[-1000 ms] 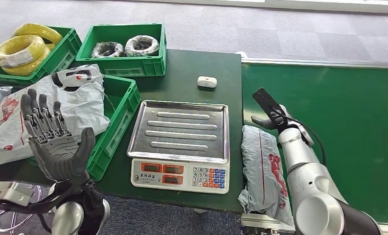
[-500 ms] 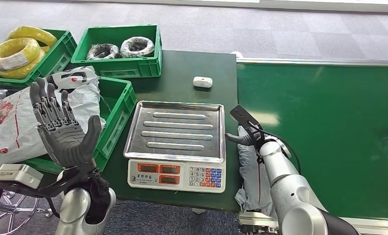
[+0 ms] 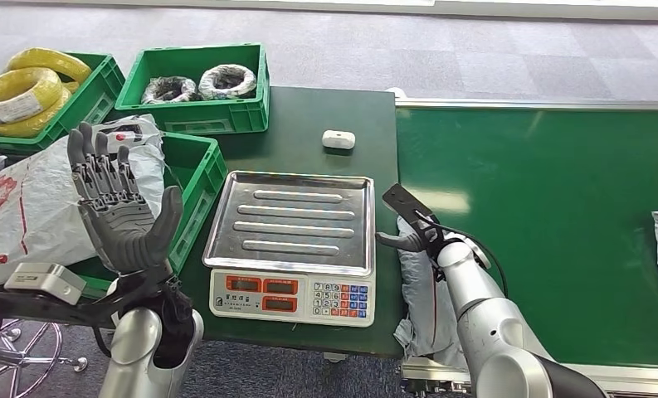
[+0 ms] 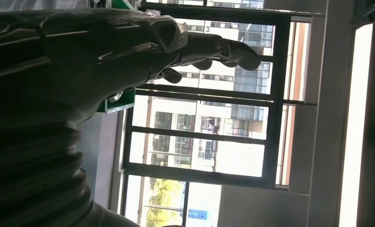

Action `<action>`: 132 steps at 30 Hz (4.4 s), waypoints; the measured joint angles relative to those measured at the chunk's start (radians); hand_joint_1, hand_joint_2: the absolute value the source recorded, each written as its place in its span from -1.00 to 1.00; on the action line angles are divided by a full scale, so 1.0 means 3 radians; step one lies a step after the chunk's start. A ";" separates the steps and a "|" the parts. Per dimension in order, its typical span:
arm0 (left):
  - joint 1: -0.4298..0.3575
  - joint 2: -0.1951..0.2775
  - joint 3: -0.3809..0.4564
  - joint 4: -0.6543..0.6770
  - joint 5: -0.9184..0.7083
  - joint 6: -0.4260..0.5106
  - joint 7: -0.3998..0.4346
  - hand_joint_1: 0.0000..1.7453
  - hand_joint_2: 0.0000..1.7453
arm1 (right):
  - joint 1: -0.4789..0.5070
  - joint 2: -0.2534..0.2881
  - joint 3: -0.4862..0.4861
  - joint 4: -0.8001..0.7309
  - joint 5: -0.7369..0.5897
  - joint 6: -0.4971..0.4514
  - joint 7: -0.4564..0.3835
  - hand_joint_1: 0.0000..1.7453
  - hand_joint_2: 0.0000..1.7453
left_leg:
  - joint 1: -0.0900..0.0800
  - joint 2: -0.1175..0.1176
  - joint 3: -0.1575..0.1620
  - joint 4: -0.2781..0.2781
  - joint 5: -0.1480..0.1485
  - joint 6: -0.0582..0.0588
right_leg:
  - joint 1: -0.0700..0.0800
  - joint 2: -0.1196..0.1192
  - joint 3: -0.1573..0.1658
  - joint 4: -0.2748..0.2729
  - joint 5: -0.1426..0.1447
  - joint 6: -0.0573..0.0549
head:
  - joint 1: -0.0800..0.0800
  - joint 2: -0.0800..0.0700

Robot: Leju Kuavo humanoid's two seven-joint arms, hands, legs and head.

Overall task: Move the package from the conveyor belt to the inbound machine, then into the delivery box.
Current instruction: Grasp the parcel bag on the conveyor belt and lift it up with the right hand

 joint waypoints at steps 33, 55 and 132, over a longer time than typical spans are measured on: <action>0.0418 -0.0054 0.0090 -0.0388 -0.0202 0.0290 0.0000 -1.00 1.00 | 0.0207 0.0277 0.0590 -0.1596 -0.0347 -0.2896 -0.0426 1.00 1.00 | -0.0003 -0.0049 -0.0040 0.0003 0.0005 0.0001 | -0.0003 -0.0043 -0.0021 -0.0001 -0.0002 0.0001 | 0.0000 0.0000; 0.0405 -0.0069 0.0110 -0.0388 -0.0189 0.0326 0.0000 -1.00 1.00 | 0.0629 0.0350 0.0982 -0.2542 0.0690 -0.2275 0.0728 -1.00 1.00 | -0.0002 -0.0051 -0.0038 0.0001 0.0009 0.0003 | -0.0003 -0.0049 -0.0016 -0.0001 -0.0002 0.0001 | 0.0000 0.0000; 0.0436 0.0010 0.0388 -0.0194 -0.0029 0.0064 0.0000 -1.00 1.00 | 0.0389 -0.0627 0.0768 -0.0181 0.0302 -0.0155 -0.0985 1.00 -1.00 | -0.0004 -0.0073 -0.0046 0.0002 0.0012 0.0005 | -0.0005 -0.0072 -0.0018 -0.0002 -0.0003 0.0002 | -0.0001 0.0000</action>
